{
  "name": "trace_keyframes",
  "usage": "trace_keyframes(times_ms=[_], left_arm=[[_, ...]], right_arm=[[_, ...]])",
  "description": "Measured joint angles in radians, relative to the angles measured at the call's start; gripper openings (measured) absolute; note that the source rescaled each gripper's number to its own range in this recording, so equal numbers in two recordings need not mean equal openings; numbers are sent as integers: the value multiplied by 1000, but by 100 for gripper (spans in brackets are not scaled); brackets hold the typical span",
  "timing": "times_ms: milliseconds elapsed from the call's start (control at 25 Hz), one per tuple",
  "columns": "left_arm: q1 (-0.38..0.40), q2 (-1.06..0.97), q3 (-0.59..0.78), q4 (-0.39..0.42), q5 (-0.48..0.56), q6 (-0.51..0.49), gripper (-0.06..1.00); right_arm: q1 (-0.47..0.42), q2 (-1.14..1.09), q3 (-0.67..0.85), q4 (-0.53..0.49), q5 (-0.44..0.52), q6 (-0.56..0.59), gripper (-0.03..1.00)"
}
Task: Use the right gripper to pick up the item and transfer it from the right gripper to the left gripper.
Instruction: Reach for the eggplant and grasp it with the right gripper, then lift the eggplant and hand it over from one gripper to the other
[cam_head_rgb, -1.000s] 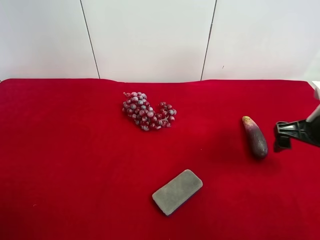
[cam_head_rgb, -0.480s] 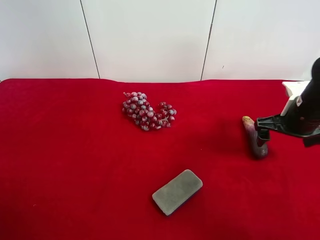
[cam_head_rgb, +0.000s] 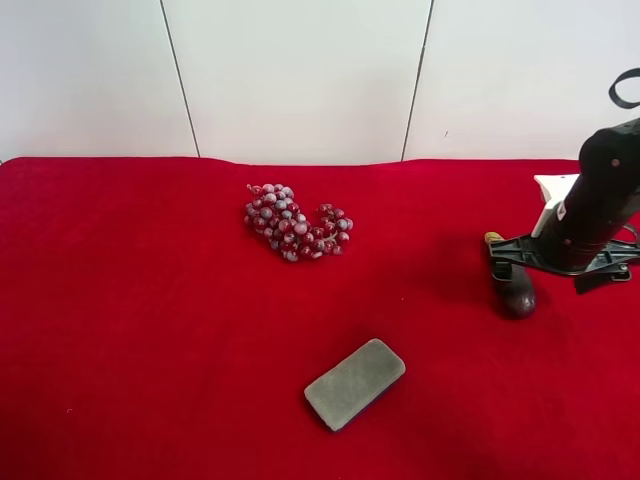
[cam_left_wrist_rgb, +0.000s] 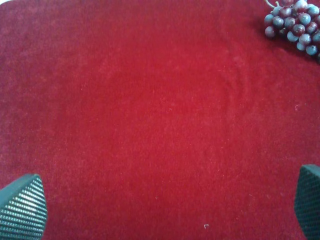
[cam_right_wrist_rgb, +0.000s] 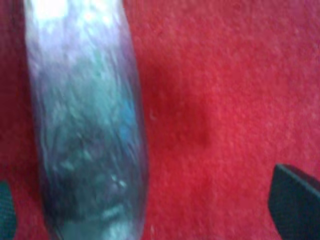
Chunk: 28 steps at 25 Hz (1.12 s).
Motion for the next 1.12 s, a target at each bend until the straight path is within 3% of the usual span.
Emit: trace_keyframes(times_ms=[240,680,760,840,1000,1040,1120], left_arm=[[0,0,0,0,0,0,100],[0,0,0,0,0,0,100],[0,0,0,0,0,0,100],[0,0,0,0,0,0,100],[0,0,0,0,0,0,100],[0,0,0,0,0,0,100],[0,0,0,0,0,0,100]], right_arm=[[0,48,-1,27,-73,-8,100],[0,83,-2,28,-110,-9,97],[0,87,-2,28,-115,-9,86],[0,95,-2,28,-118,-19,68],[0,108,-2,35,-126,-73,7],[0,108,-2,36,-126,-81,0],[0,108,-2,45,-126,-86,1]])
